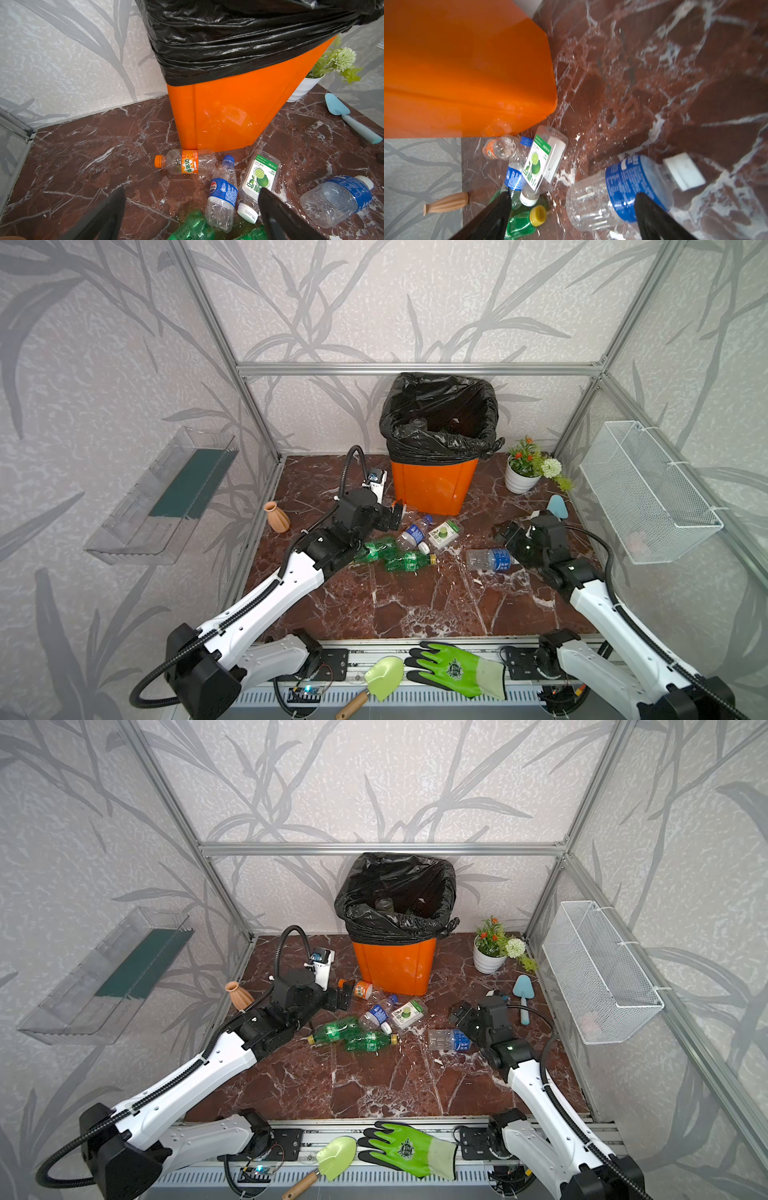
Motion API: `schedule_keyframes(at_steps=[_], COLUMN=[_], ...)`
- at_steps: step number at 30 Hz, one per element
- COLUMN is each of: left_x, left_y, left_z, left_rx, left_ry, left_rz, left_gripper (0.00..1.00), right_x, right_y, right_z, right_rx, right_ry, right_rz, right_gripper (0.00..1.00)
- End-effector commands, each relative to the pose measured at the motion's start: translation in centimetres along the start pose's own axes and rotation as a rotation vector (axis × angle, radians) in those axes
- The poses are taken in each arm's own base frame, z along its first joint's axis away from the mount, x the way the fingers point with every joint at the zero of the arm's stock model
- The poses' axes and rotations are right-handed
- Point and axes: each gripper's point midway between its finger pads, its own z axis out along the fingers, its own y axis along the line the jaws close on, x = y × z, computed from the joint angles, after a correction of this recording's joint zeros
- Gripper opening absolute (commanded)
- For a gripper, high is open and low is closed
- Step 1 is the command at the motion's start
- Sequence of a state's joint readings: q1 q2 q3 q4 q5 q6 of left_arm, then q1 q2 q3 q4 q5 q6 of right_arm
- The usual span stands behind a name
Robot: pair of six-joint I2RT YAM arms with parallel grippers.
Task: Throw the plastic bottles in the bin
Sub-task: 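Lower the right gripper onto the blue-labelled white-capped bottle and close it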
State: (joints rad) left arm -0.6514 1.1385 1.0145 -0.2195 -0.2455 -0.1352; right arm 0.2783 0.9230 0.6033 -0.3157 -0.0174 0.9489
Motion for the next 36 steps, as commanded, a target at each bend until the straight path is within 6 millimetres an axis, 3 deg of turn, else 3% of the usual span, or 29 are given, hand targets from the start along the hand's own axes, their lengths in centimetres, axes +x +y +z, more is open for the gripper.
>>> schedule_keyframes(at_steps=[1, 9, 24, 31, 36], left_x=[-0.1, 0.5, 1.4, 1.7, 2.0], left_y=[0.5, 1.2, 2.1, 2.6, 2.9], left_z=[-0.1, 0.1, 0.1, 0.0, -0.1], left_rx=[-0.029, -0.066, -0.117, -0.137, -0.150], left_ry=[-0.002, 0.005, 0.027, 0.040, 0.041], left_rz=[-0.021, -0.013, 0.016, 0.017, 0.004], left_gripper=[0.99, 0.99, 0.99, 0.99, 0.99], right_x=[2.6, 4.8, 5.0, 5.0, 2.6], right_y=[-3.3, -4.1, -4.9, -4.8, -2.7], right_z=[0.8, 2.3, 7.0, 8.2, 6.8], right_rx=[0.140, 0.223, 0.336, 0.326, 0.251], right_ry=[0.033, 0.061, 0.075, 0.080, -0.009], right_rz=[0.112, 0.152, 0.103, 0.059, 0.002], right_gripper=[0.94, 0.98, 0.99, 0.75, 0.58])
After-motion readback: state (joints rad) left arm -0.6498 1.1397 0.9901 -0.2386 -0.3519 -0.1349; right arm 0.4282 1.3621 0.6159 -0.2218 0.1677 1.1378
